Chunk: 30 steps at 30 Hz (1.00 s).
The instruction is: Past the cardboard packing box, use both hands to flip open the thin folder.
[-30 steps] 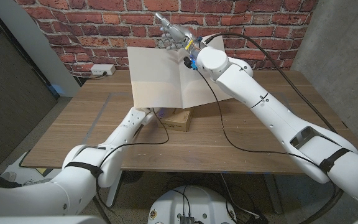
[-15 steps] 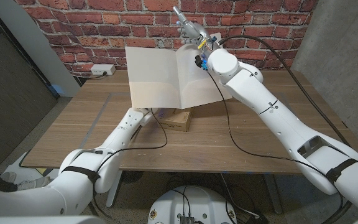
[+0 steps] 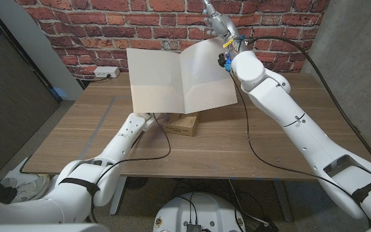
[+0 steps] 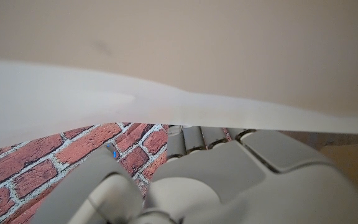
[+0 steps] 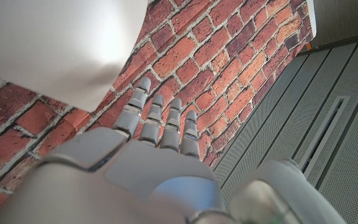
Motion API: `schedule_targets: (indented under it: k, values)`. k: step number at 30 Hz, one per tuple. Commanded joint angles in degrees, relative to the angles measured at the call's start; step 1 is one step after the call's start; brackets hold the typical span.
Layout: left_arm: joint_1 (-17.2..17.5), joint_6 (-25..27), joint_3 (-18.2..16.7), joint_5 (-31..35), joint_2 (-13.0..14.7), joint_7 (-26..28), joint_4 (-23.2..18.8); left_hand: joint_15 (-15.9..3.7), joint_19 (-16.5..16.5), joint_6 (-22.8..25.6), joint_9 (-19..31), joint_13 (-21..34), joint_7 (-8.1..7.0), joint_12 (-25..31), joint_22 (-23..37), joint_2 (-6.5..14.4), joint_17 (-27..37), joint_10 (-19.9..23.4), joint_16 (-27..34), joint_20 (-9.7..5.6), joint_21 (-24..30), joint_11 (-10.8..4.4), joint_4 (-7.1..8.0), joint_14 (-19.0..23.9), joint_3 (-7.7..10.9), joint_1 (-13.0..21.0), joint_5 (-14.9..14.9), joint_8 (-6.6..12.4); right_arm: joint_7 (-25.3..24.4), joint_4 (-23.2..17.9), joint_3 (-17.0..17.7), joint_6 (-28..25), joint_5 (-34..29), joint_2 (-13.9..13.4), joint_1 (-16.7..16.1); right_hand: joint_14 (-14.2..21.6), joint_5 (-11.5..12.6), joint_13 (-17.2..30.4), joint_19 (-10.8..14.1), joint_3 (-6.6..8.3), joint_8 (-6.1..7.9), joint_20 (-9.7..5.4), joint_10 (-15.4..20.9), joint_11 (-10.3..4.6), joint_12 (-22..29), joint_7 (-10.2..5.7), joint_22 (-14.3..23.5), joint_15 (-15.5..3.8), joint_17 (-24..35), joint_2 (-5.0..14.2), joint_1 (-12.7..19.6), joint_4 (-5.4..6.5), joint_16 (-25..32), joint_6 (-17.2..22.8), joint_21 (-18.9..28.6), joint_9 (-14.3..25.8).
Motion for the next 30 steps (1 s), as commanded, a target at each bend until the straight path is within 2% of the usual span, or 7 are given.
schedule_targets:
  k: [1,9,14,19,21,25,30]
  values:
    - [0.8,-0.2,0.5,-0.8,0.8,1.4,-1.5,0.06,0.5,0.3,0.2,0.0,0.12,0.2,0.2,0.0,0.2,-0.1,0.3,0.09,-0.2,0.24,0.06,0.0,-0.21,-0.3,0.4,0.28,-2.6,-6.5,8.0,1.0,0.7,-3.8,-7.4,-0.2,0.6,0.0,-0.2,-0.29,0.27,-0.33,0.4,-0.12,0.3,-0.11,0.1,-0.29,0.1,0.35,-0.3,-0.01,0.3,0.5,-0.4,0.1]
    - [0.8,0.2,1.3,-0.8,0.8,1.8,-2.1,0.04,0.5,0.3,0.2,0.0,0.26,0.2,0.2,0.0,0.2,-0.2,0.3,0.0,-0.5,0.14,-0.02,0.0,-0.31,-0.5,0.5,0.31,-4.3,-8.4,11.6,3.5,1.1,-4.5,-11.5,-1.8,0.8,0.0,-2.6,-0.45,0.08,-0.81,-0.9,-0.46,-0.1,-0.2,0.1,-0.14,0.1,0.66,-0.2,-0.15,0.0,0.1,-1.6,0.1]
    - [1.4,0.4,1.5,-0.9,1.1,2.4,-2.8,0.02,0.6,0.4,0.2,0.0,0.29,0.3,0.3,0.1,0.2,-0.1,0.3,0.01,-0.6,0.13,-0.06,0.0,-0.35,-0.7,0.5,0.35,-5.2,-9.2,13.0,4.1,0.6,-4.9,-13.6,-2.4,0.9,0.0,-3.2,-0.51,0.05,-0.86,-1.3,-0.48,-0.3,-0.27,0.1,-0.12,0.1,0.78,-0.2,-0.17,-0.1,0.1,-1.8,0.1]
    - [2.2,0.4,1.3,-1.2,1.6,3.2,-4.0,0.19,0.6,0.4,0.2,0.0,0.25,0.3,0.3,0.1,0.1,0.0,0.3,0.03,-0.8,0.09,-0.1,0.1,-0.39,-0.8,0.5,0.39,-5.9,-9.2,13.9,4.8,0.5,-4.9,-15.4,-4.3,1.1,0.0,-6.3,-0.72,-0.02,-1.25,-1.9,-0.54,-0.3,-0.59,0.1,-0.35,0.1,1.2,-0.2,-0.19,-0.2,-0.2,-2.7,0.1]
    - [2.5,0.4,1.2,-1.4,1.8,3.4,-4.5,0.12,0.6,0.4,0.2,0.0,0.28,0.3,0.3,0.1,0.1,-0.2,0.3,-0.02,-0.9,-0.26,-0.13,0.1,-0.43,-0.9,0.5,0.4,-6.3,-9.1,14.3,4.8,0.6,-4.6,-15.9,-4.6,1.1,0.0,-7.0,-0.77,-0.06,-1.2,-2.2,-0.59,-0.3,-0.67,0.1,-0.17,0.1,1.28,-0.2,-0.21,-0.2,-0.3,-2.9,0.1]
    - [2.9,0.4,1.2,-1.6,2.0,3.9,-4.8,0.09,0.7,0.4,0.2,0.0,0.25,0.3,0.3,0.2,0.1,-0.1,0.3,0.0,-1.0,0.07,-0.17,0.1,-0.47,-1.0,0.6,0.39,-6.7,-8.1,14.5,6.6,0.7,-3.9,-16.3,-5.0,1.2,0.0,-8.5,-0.87,-0.08,-1.21,-2.3,-0.44,-0.3,-0.75,0.1,-0.12,0.1,1.4,-0.2,-0.22,-0.1,-0.4,-3.2,0.1]
    - [3.0,-0.2,1.2,-1.7,1.9,4.1,-4.6,0.09,0.8,0.4,0.2,0.0,0.31,0.3,0.3,0.2,0.1,-0.1,0.3,-0.04,-1.2,0.16,-0.21,0.1,-0.5,-1.1,0.6,0.4,-6.4,-6.6,13.9,9.0,0.6,-3.3,-15.8,-5.1,1.2,0.0,-8.4,-0.9,-0.08,-1.0,-2.4,-0.45,-0.3,-0.8,0.1,-0.17,0.1,1.5,-0.2,-0.23,0.0,-0.4,-3.0,0.1]
